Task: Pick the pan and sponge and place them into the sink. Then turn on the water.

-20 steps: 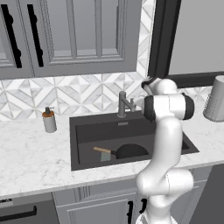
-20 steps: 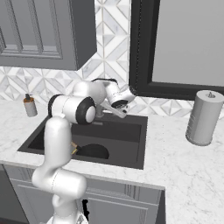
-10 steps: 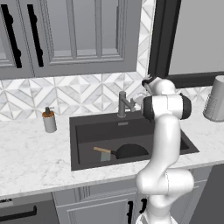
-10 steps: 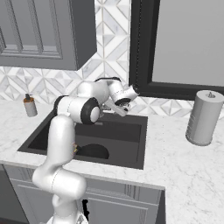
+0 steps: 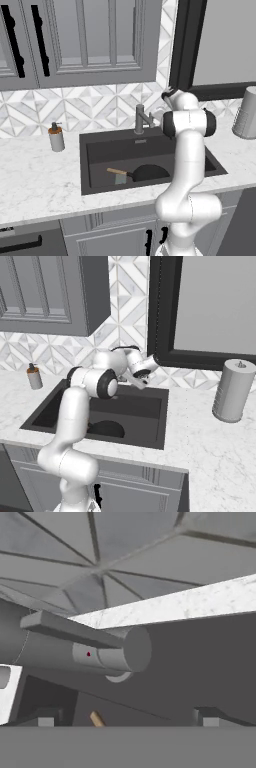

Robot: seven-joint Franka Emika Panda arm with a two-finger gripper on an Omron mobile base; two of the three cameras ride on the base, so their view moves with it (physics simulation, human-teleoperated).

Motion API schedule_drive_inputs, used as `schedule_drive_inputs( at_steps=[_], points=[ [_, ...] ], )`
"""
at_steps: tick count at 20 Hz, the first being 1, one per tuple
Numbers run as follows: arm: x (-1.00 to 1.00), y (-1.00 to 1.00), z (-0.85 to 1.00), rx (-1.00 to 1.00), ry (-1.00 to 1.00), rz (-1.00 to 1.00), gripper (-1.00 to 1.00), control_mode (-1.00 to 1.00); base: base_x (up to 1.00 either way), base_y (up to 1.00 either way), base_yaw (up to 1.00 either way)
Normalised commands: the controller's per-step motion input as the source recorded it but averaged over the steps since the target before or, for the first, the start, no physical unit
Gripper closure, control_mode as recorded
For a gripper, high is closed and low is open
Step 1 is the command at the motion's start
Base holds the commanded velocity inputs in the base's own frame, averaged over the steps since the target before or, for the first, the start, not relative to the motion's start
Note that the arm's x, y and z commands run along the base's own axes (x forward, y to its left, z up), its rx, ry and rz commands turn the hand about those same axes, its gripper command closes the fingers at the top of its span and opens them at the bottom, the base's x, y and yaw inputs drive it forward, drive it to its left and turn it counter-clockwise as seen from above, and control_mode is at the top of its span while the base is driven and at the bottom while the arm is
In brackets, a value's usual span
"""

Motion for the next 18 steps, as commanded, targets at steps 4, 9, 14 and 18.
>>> schedule_drive_inputs(
  at_steps=[4, 9, 14, 18],
  points=[
    [0.2, 0.11, 0.0, 0.02, -0.06, 0.0, -1.0, -1.0, 0.0, 0.0, 0.0],
    [0.2, 0.16, -0.1, 0.0, -0.05, 0.0, -1.0, -1.0, 0.0, 0.0, 0.0],
    [0.34, 0.03, -0.12, 0.0, 0.0, 0.0, -1.0, -1.0, 0.0, 0.0, 0.0],
    [0.4, 0.0, -0.08, 0.0, 0.0, 0.0, -1.0, -1.0, 0.0, 0.0, 0.0]
  ],
)
